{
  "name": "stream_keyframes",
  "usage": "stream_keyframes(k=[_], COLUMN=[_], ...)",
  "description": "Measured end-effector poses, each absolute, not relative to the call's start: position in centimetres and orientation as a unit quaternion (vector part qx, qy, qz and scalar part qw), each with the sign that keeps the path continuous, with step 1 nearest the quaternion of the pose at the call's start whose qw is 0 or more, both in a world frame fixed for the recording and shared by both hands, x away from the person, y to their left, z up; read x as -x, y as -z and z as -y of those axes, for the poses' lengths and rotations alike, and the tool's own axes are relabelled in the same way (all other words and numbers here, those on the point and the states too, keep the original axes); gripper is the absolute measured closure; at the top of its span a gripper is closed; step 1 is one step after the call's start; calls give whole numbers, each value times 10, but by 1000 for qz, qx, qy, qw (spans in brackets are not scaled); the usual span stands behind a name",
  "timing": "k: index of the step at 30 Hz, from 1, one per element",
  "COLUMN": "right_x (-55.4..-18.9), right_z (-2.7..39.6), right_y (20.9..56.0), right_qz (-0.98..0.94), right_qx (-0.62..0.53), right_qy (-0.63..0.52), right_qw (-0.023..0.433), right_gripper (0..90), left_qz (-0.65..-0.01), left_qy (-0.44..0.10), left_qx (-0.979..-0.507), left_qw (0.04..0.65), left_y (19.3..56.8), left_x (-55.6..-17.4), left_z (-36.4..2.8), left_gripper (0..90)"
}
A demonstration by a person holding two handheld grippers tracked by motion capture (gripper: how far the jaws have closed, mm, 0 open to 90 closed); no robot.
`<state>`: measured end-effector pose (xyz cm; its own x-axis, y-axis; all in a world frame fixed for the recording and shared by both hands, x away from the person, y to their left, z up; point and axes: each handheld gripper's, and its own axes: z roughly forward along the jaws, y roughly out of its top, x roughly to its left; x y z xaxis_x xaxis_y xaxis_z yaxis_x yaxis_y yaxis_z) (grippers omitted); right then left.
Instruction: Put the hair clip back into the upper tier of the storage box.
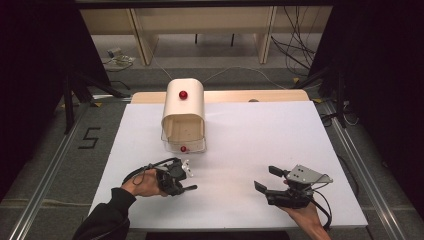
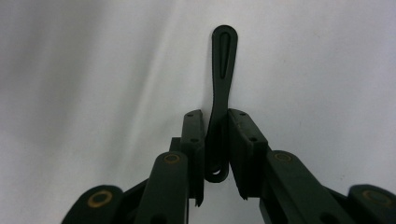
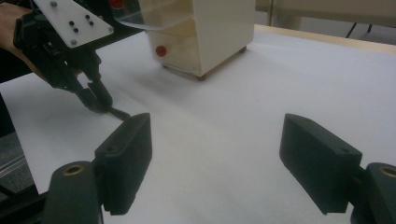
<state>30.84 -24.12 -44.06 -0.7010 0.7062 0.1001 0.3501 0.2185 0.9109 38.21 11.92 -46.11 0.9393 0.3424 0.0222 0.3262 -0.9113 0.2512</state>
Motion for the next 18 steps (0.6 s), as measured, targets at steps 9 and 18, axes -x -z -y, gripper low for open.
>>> stream_keyframes(k=[9,18], right_x=[-309,-308], right_z=[242,242], right_y=[440,440], right_qz=[-761,-760], right_qx=[-344,-347], right_qy=[-522,-521], right_qw=[173,173], right_gripper=[263,263], left_qz=[-176,-176], left_qy=[-35,-40], left_qx=[-974,-970], left_qw=[138,165], left_y=[459,446], left_x=[-377,-372], left_z=[-119,-120], left_gripper=[768,768])
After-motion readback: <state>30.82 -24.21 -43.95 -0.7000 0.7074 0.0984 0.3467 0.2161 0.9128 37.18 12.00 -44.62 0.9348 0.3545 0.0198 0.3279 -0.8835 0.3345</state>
